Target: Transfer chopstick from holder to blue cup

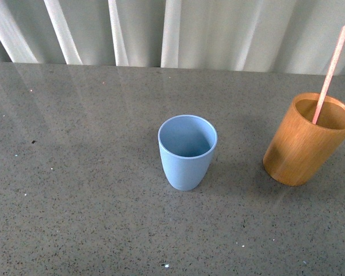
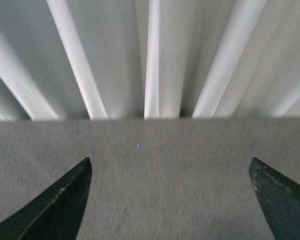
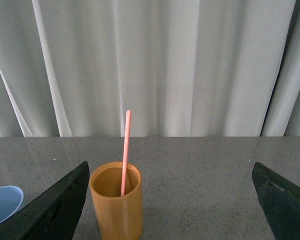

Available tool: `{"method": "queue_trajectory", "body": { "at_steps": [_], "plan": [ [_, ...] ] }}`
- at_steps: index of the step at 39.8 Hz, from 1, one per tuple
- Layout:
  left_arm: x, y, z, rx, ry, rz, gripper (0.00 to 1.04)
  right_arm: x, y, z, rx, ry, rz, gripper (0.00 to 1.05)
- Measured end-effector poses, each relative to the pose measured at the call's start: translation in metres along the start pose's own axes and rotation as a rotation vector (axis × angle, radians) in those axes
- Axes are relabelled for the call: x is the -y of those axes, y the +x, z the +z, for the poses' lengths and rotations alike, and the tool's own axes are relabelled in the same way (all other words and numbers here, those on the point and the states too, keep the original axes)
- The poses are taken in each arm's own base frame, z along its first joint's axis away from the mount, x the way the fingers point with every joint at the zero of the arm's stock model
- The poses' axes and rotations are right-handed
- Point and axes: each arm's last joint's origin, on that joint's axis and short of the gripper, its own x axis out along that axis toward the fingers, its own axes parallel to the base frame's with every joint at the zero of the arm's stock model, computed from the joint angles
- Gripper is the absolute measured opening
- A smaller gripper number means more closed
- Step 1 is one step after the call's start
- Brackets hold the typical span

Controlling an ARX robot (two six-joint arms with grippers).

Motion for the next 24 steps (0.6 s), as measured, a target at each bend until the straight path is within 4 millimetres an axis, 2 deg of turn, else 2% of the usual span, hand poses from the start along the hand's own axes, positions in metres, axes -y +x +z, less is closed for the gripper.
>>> {"method": "queue_trajectory", "body": {
  "at_steps": [6,9,11,18,24],
  "plan": [
    [-0.021,-0.022,-0.017,0.204,-0.038,-0.006,0.68,0.0,0.0,0.0,0.0,0.0,0.0,0.95],
    [-0.034,-0.037,-0.026,0.229,-0.043,0.01,0.56,0.0,0.0,0.0,0.0,0.0,0.0,0.95],
    [-0.045,-0.049,-0.034,0.234,-0.042,0.02,0.43,0.0,0.0,0.0,0.0,0.0,0.001,0.95],
    [-0.061,-0.078,-0.059,0.218,-0.03,0.002,0.05,0.0,0.0,0.0,0.0,0.0,0.0,0.95],
    [-0.07,-0.093,-0.069,0.225,-0.03,0.014,0.04,0.0,0.0,0.0,0.0,0.0,0.001,0.95]
  ]
}}
